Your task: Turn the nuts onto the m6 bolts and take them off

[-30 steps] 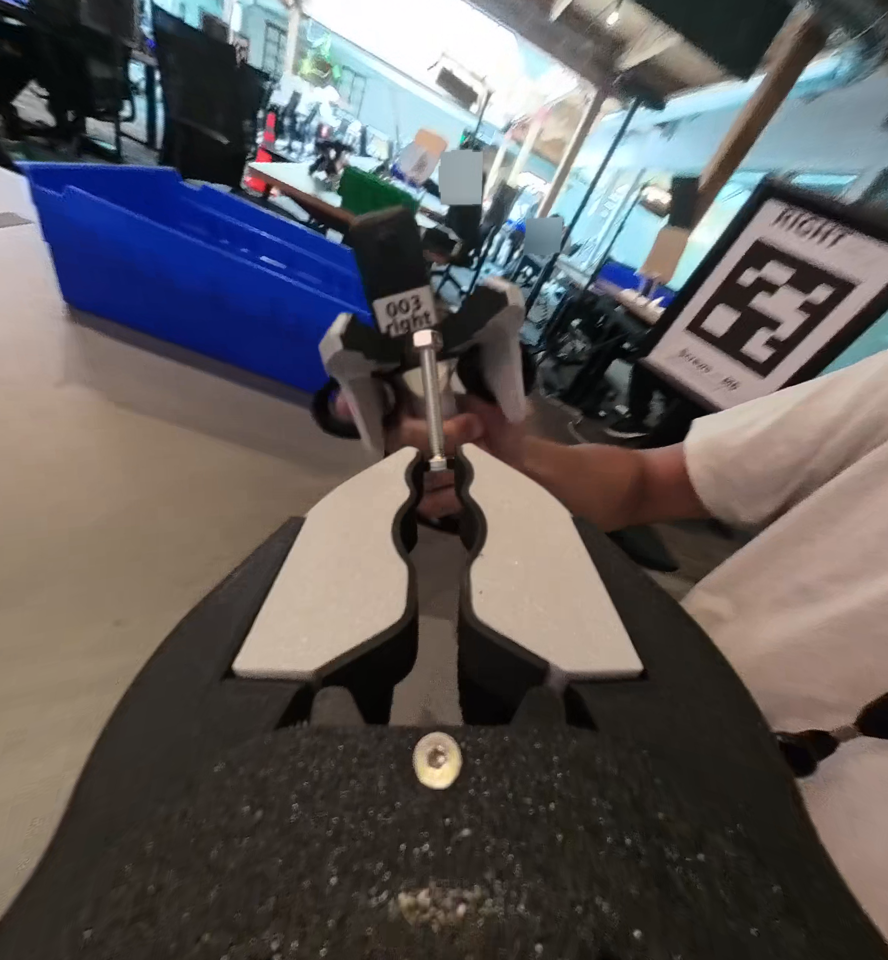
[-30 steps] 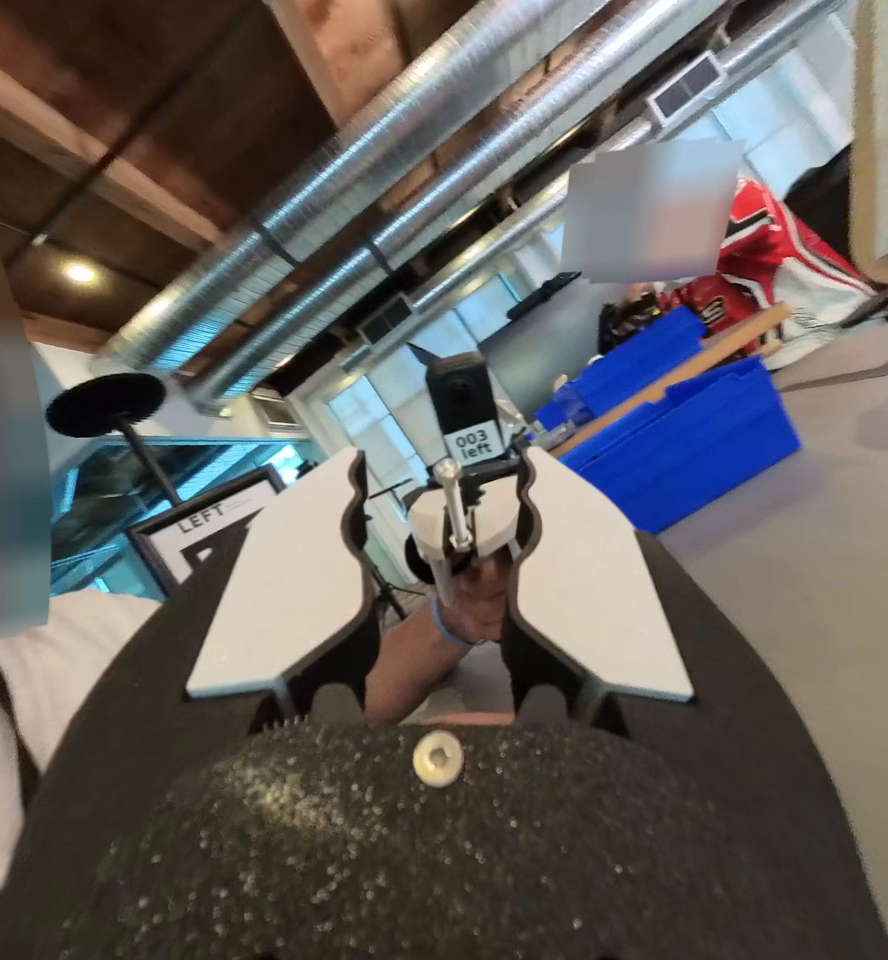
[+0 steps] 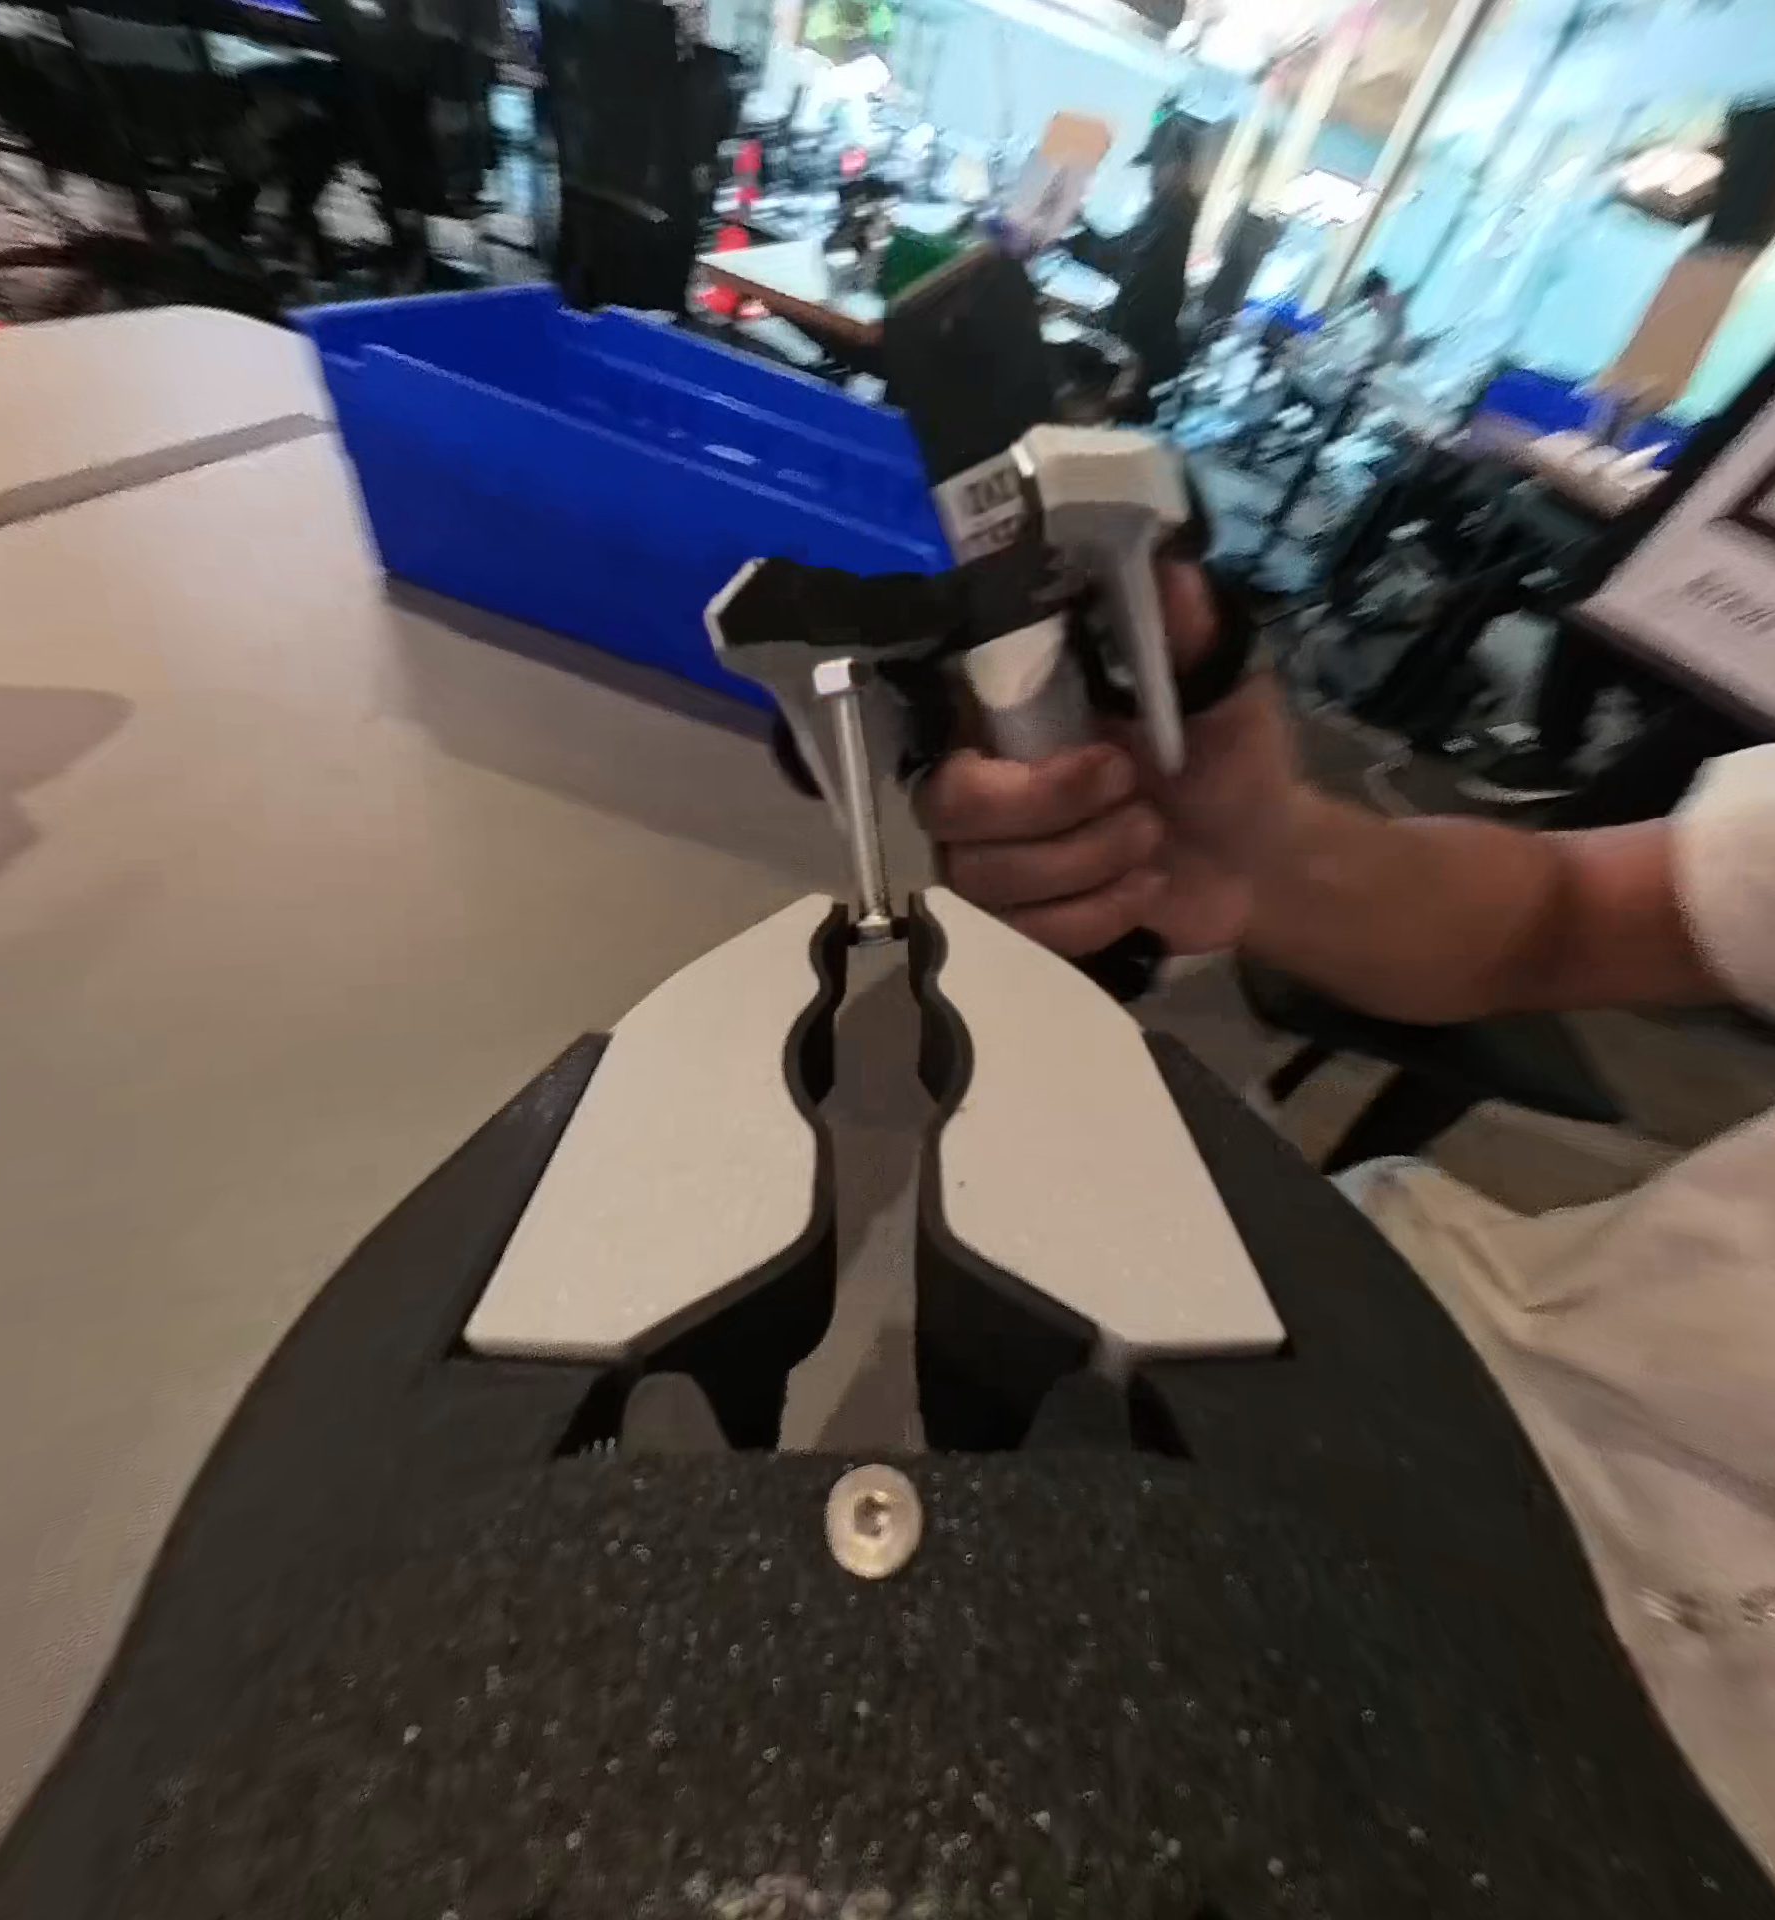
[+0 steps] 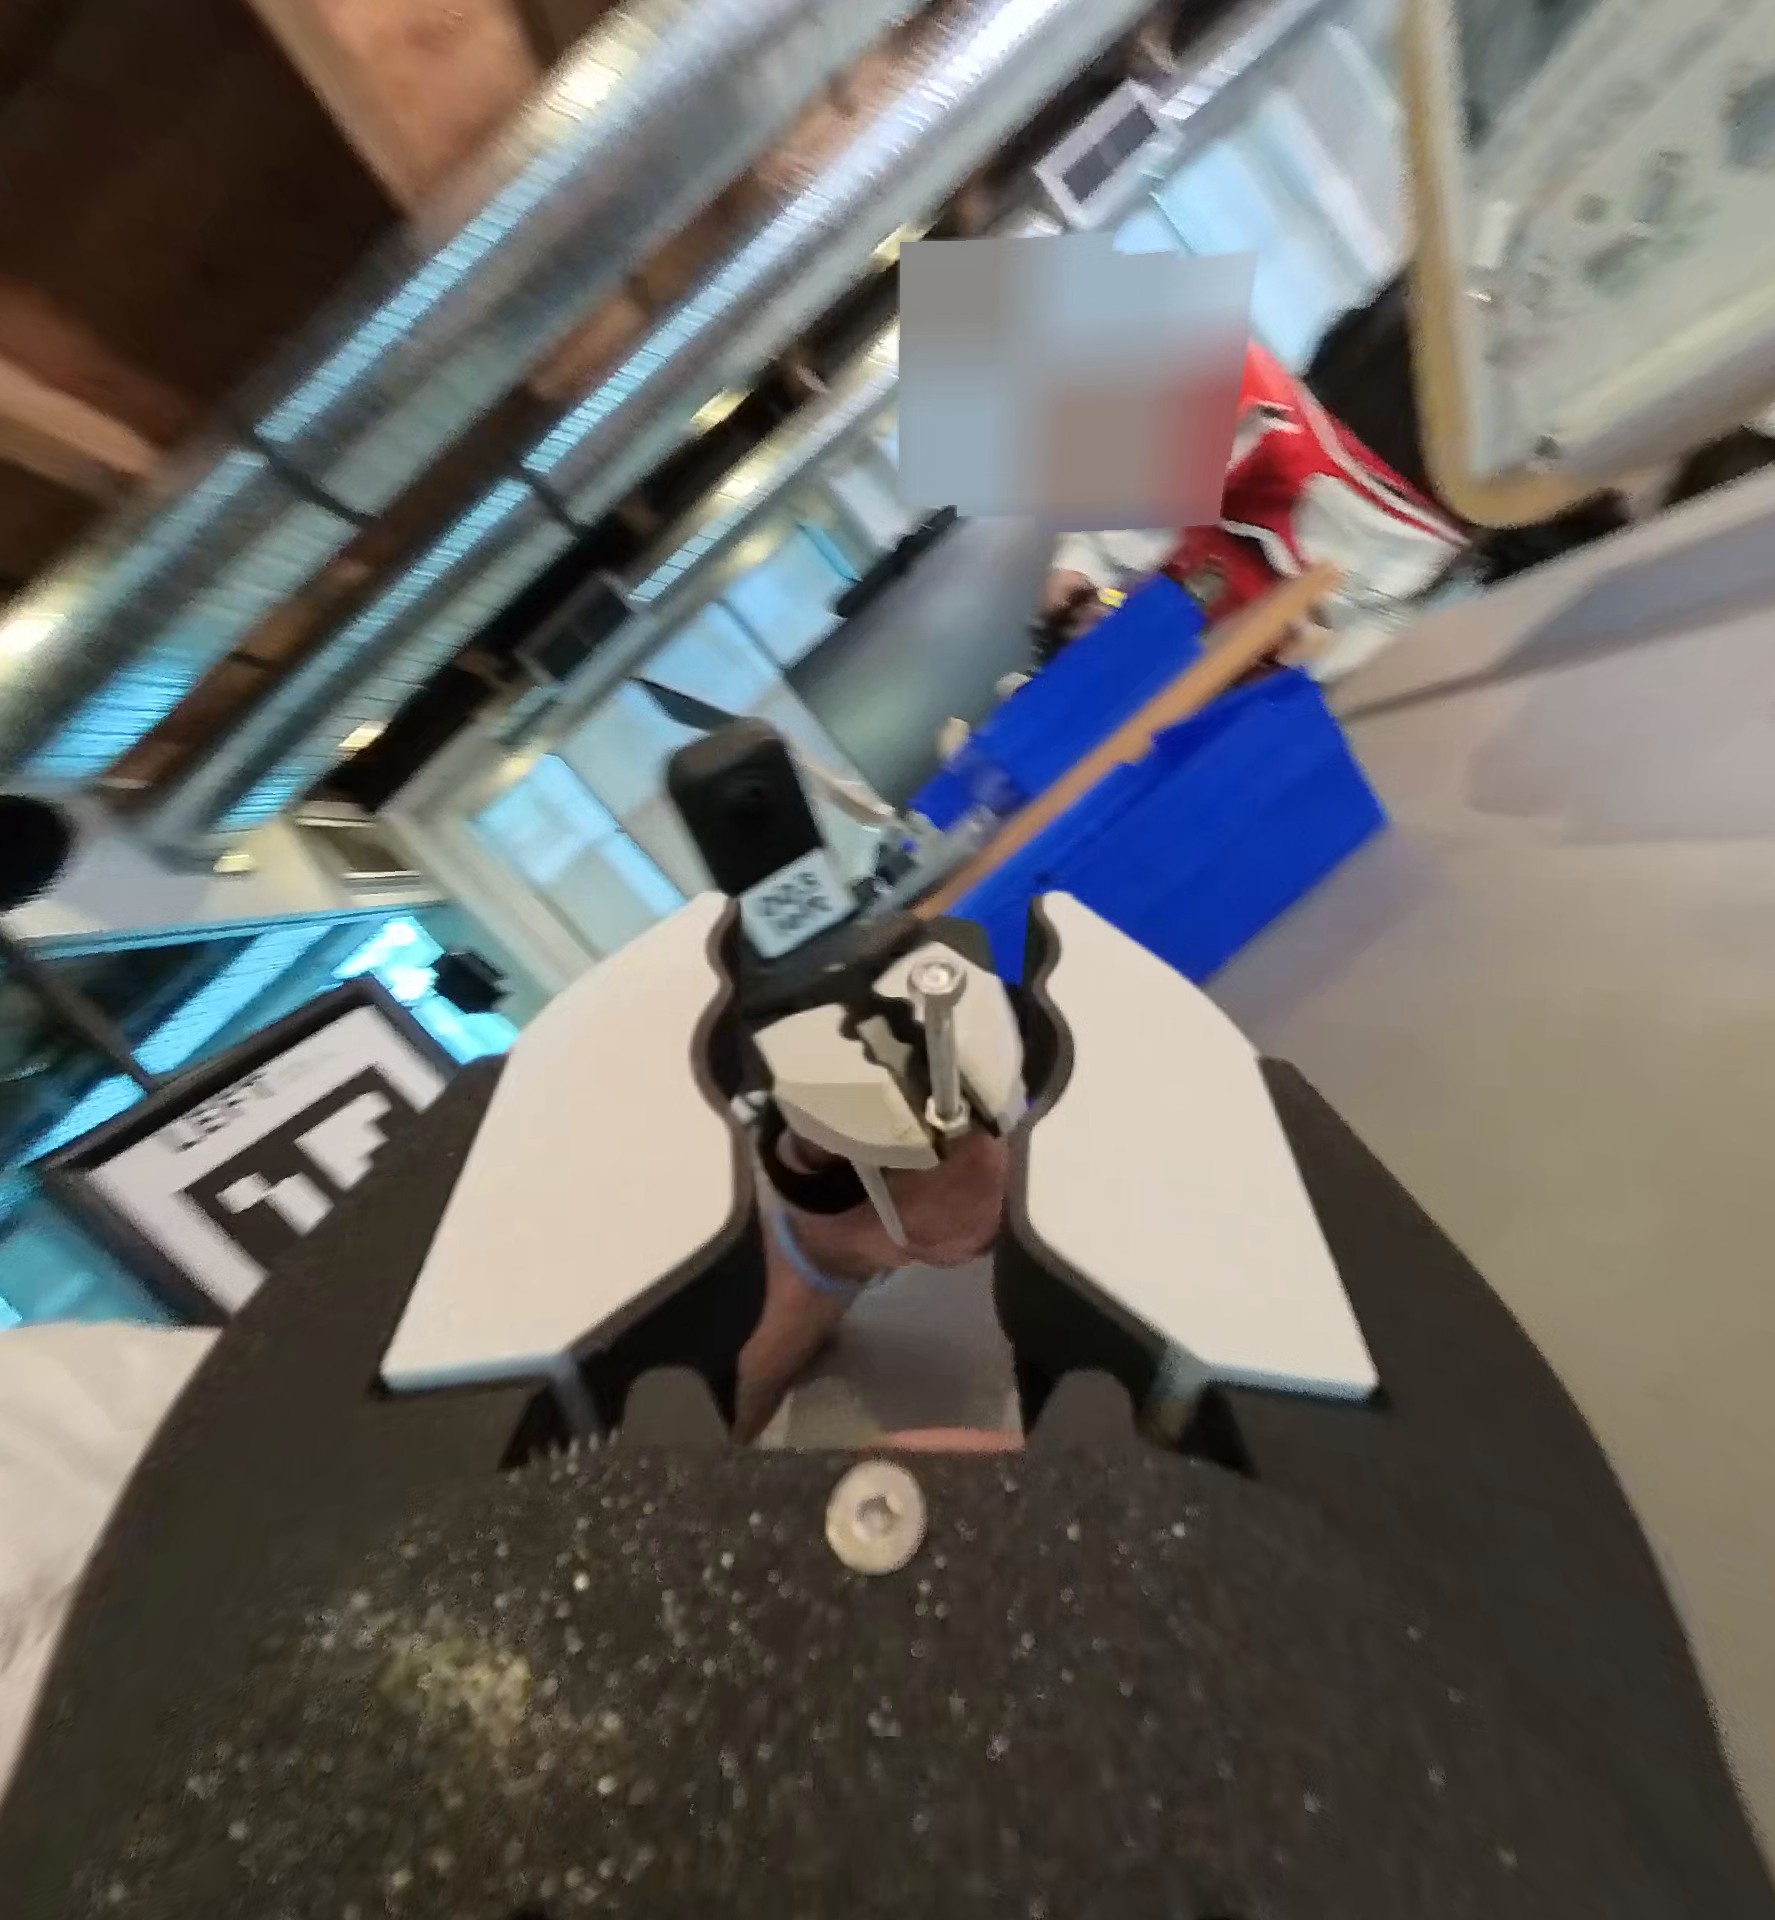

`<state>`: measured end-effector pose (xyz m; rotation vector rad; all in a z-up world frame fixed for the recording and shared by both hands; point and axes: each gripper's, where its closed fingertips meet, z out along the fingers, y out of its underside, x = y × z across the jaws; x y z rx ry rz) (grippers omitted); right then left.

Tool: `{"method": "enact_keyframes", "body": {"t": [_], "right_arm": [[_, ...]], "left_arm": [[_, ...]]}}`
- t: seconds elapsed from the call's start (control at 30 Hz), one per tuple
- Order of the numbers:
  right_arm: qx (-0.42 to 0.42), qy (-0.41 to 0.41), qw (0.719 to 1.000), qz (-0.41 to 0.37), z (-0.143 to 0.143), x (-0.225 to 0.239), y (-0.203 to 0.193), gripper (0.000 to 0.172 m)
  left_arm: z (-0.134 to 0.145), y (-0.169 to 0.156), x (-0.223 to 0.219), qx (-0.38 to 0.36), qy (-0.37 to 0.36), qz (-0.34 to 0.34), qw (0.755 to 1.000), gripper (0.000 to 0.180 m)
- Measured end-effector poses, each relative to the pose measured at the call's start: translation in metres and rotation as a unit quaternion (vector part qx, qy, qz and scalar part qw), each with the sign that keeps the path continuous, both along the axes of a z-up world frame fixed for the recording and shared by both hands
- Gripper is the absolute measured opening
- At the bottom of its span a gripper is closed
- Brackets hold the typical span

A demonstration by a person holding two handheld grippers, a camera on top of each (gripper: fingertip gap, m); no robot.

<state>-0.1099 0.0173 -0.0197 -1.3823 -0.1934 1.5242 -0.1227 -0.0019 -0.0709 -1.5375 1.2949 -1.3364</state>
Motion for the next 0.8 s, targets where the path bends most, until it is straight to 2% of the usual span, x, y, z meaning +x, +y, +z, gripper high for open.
{"method": "enact_keyframes", "body": {"t": [0.13,0.23,0.37,0.47,0.53,0.63,0.7,0.8], "right_arm": [[0.053,0.037,0.996,0.066,0.004,-0.006,-0.017,0.041],[0.065,0.067,0.991,0.098,0.007,-0.010,-0.025,0.036],[0.079,0.043,0.992,0.089,0.005,-0.013,-0.027,0.011],[0.060,0.000,0.997,0.054,-0.004,-0.011,-0.017,0.010],[0.040,-0.030,0.999,0.013,-0.010,-0.008,-0.007,0.010],[-0.001,-0.100,0.994,-0.052,-0.023,-0.004,0.007,0.010],[-0.045,-0.129,0.987,-0.088,-0.032,0.000,0.014,0.010],[-0.141,-0.106,0.979,-0.103,-0.045,0.004,0.019,0.010]], "left_arm": [[0.020,-0.016,-0.005,-0.069,-0.054,-0.068,0.994,0.010],[0.024,-0.022,-0.007,-0.086,-0.064,-0.093,0.990,0.010],[0.019,-0.027,-0.004,-0.077,-0.050,-0.099,0.991,0.010],[0.010,-0.021,0.000,-0.050,-0.028,-0.070,0.996,0.010],[0.006,-0.011,0.001,-0.017,-0.016,-0.030,0.999,0.010],[-0.006,0.009,0.003,0.081,0.029,0.054,0.995,0.010],[-0.014,0.018,0.004,0.162,0.066,0.103,0.979,0.010],[-0.026,0.023,0.007,0.265,0.115,0.141,0.947,0.010]]}}
